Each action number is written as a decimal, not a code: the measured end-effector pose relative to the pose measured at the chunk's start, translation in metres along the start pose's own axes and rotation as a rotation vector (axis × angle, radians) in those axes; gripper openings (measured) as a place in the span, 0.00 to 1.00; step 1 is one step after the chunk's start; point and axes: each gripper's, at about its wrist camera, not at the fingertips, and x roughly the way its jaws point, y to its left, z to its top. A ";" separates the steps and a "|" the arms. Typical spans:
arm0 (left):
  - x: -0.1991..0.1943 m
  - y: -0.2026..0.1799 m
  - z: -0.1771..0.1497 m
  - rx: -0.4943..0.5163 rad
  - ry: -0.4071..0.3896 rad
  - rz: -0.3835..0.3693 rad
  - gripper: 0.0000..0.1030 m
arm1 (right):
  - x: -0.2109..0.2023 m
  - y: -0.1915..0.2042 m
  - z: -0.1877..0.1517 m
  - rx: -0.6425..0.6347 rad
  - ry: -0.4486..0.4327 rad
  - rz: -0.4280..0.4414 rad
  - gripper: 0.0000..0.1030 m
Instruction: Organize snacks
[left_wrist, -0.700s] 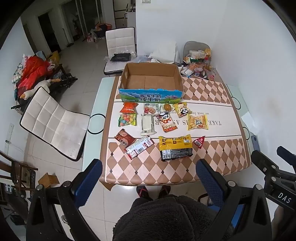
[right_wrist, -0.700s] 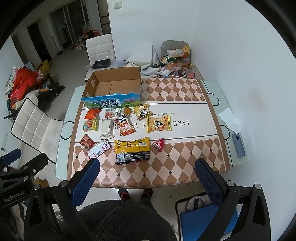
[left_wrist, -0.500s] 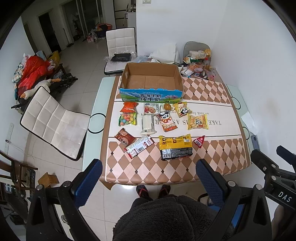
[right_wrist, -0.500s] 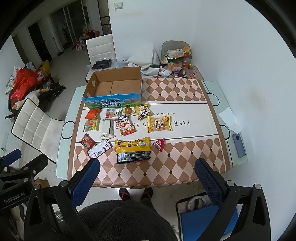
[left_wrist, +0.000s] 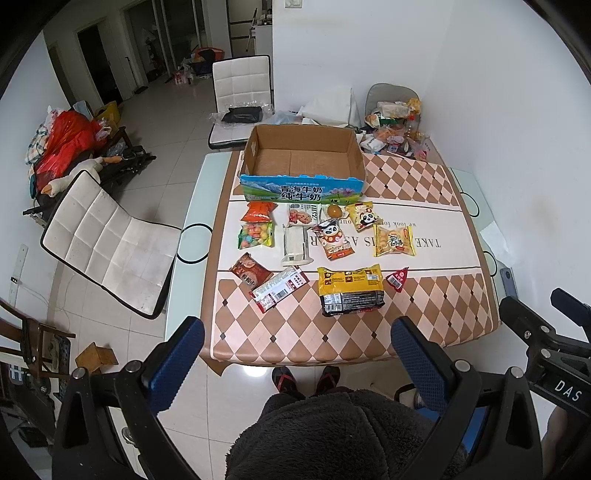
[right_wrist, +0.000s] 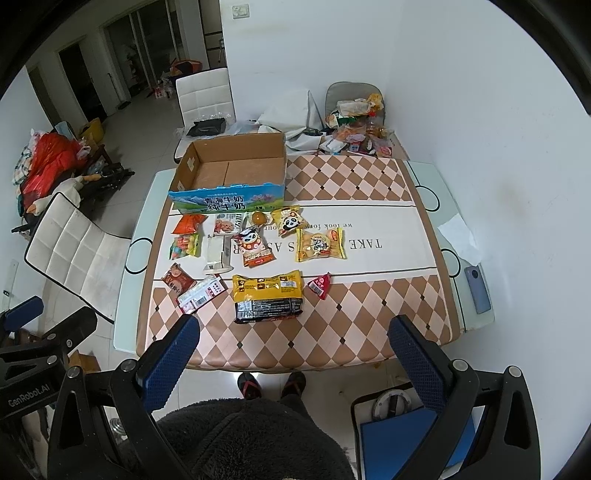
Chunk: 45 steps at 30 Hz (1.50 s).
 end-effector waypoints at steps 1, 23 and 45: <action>0.000 0.000 0.000 0.001 0.000 0.000 1.00 | 0.001 -0.001 -0.001 0.000 -0.002 -0.001 1.00; -0.012 0.010 -0.001 -0.007 -0.091 -0.009 1.00 | -0.011 0.013 0.003 0.008 -0.011 0.008 1.00; 0.171 0.078 0.042 -0.055 0.120 0.282 1.00 | 0.314 -0.010 -0.010 0.500 0.504 0.206 1.00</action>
